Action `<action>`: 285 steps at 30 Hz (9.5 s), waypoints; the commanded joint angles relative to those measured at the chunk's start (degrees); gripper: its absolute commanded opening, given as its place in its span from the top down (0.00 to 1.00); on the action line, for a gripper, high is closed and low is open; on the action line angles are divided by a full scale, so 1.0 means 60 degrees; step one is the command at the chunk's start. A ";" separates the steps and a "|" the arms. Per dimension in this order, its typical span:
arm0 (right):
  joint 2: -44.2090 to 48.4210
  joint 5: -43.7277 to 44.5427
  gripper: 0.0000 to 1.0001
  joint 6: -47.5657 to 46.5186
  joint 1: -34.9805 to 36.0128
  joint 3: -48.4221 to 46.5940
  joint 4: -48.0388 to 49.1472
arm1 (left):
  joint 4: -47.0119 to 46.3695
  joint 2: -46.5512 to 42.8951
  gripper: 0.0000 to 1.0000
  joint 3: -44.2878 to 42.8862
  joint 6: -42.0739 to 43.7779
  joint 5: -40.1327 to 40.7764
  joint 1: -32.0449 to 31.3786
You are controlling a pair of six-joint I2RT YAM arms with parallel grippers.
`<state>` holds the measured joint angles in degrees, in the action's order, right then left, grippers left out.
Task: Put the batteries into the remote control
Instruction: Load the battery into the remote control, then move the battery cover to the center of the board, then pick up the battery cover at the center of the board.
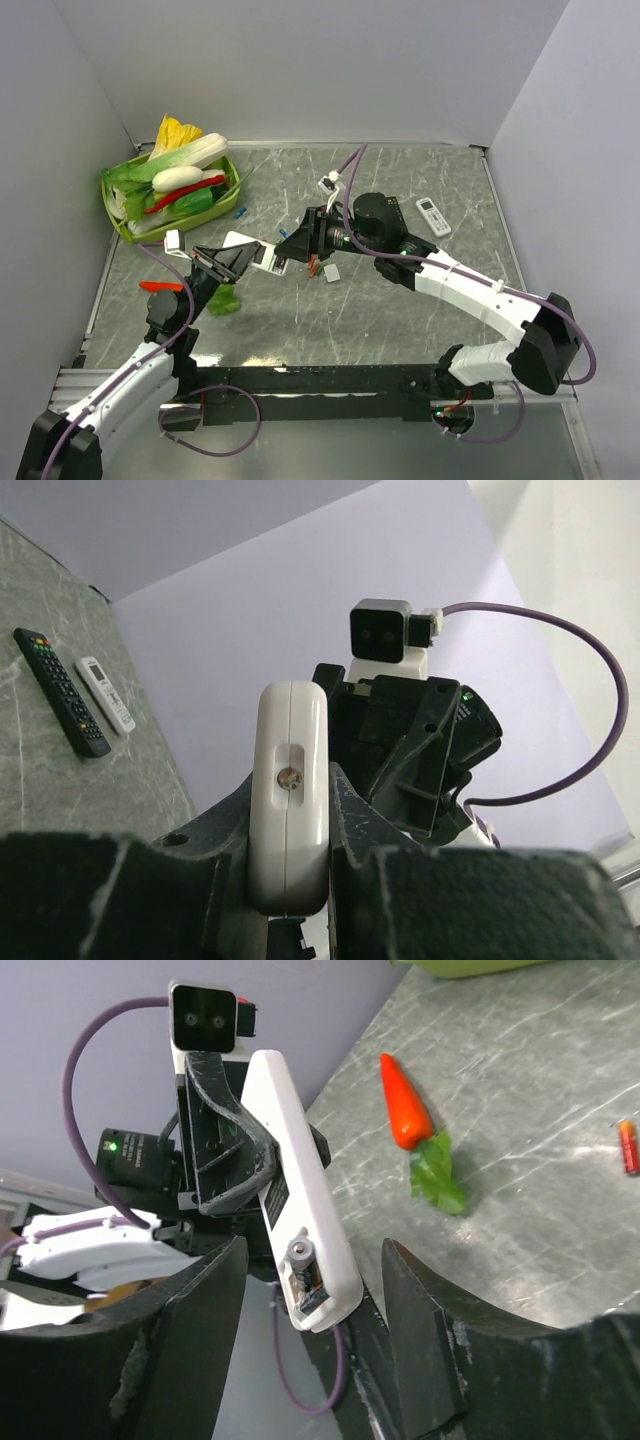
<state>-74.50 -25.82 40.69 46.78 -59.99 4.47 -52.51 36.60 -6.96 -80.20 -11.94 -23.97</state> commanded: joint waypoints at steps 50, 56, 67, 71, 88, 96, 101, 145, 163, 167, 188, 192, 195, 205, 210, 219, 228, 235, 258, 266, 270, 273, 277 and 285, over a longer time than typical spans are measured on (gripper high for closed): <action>-0.0679 -0.1482 0.71 0.1818 -0.0444 0.0887 0.2478 | -0.2614 0.1356 0.98 -0.1007 -0.0007 0.0189 0.0010; -0.0767 -0.1468 0.78 0.1482 -0.0458 0.0609 0.1937 | -0.2879 0.1751 0.98 -0.1432 0.0154 0.0087 0.0010; -0.0577 -0.0531 0.95 -0.0261 -0.0312 0.0257 0.0544 | -0.3026 0.1913 0.98 -0.1418 0.0081 -0.0089 0.0010; -0.0694 -0.0077 0.96 -0.1008 -0.0020 -0.0255 -0.0172 | -0.3069 0.1913 0.98 -0.1403 0.0037 -0.0148 0.0010; 0.0038 0.2137 0.72 -0.3265 0.0625 -0.1280 -0.1711 | -0.0288 0.0829 0.98 -0.1344 0.1047 -0.0236 0.0010; 0.0711 0.1800 0.45 -0.3383 0.0421 -0.2087 -0.2078 | 0.1324 0.0507 0.98 -0.1461 0.1706 -0.0089 0.0025; 0.0874 0.1711 0.43 -0.3441 0.0201 -0.2043 -0.2238 | 0.1647 0.0214 0.98 -0.1404 0.1854 -0.0016 0.0025; -0.0694 -0.2932 0.74 -0.1009 -0.0883 -0.0256 0.0750 | -0.0579 0.0507 0.98 -0.1520 0.1502 -0.0954 0.0039; -0.0431 -0.2129 0.54 -0.2384 -0.0884 -0.0959 -0.1035 | 0.1366 0.0054 0.98 -0.1257 0.1750 -0.0078 0.0068; -0.0182 -0.1337 0.40 -0.3293 -0.0927 -0.1368 -0.2076 | 0.3475 -0.0445 0.98 -0.1227 0.2131 0.0554 0.0142; -0.2579 0.0951 0.09 -1.3854 -0.1469 -0.1016 -0.6003 | 0.6862 -0.1764 0.98 -0.0700 0.2440 0.1010 0.0625; -0.3548 0.0365 0.00 -1.4703 -0.1689 -0.1574 -0.6457 | 0.7271 -0.1925 0.98 -0.0817 0.2527 0.0995 0.0640; -0.4091 0.0276 0.00 -1.5274 -0.1718 -0.1765 -0.6560 | 0.7594 -0.2027 0.98 -0.0963 0.2688 0.1024 0.0655; -0.5321 0.0452 0.00 -1.6112 -0.1748 -0.2394 -0.6736 | 0.8092 -0.2262 0.98 -0.1140 0.2879 0.1097 0.0713; -0.5908 0.0525 0.03 -1.6331 -0.1762 -0.2819 -0.7175 | 0.8195 -0.2306 0.98 -0.1198 0.2908 0.1097 0.0742; -0.6552 0.0715 0.12 -1.6449 -0.1762 -0.3201 -0.7498 | 0.8151 -0.2320 0.98 -0.1110 0.2762 0.1010 0.0772; -0.6510 0.0525 0.38 -1.6040 -0.1762 -0.3201 -0.7893 | 0.8078 -0.2218 0.98 -0.1169 0.2806 0.0966 0.0786; -0.5778 0.0654 0.48 -1.5161 -0.1558 -0.2499 -0.8245 | 0.7727 -0.2130 0.98 -0.1008 0.2718 0.0892 0.0801; -0.5132 0.3352 0.51 -0.6196 0.0684 -0.0770 -0.6986 | 0.7668 -0.2174 0.98 -0.0847 0.2601 0.1215 0.0816; -0.4914 0.3689 0.26 -0.5697 0.1021 -0.0330 -0.6605 | 0.7844 -0.2277 0.98 -0.0920 0.2718 0.1200 0.0816; -0.4591 0.3645 0.19 -0.5975 0.1035 -0.0095 -0.6472 | 0.7771 -0.2262 0.98 -0.0891 0.2703 0.1171 0.0816; -0.4415 0.3616 0.20 -0.6194 0.1036 -0.0022 -0.6560 | 0.7712 -0.2262 0.98 -0.0861 0.2689 0.1170 0.0830; -0.4341 0.3747 0.20 -0.6268 0.1065 0.0051 -0.6736 | 0.7712 -0.2277 0.98 -0.0861 0.2718 0.1170 0.0830; -0.4370 0.3938 0.26 -0.6254 0.1050 0.0139 -0.6751 | 0.7653 -0.2233 0.98 -0.0803 0.2659 0.1170 0.0830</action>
<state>-100.92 -1.02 2.04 52.53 -61.41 -30.24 -4.64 23.70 -11.49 -64.14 -5.06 -19.31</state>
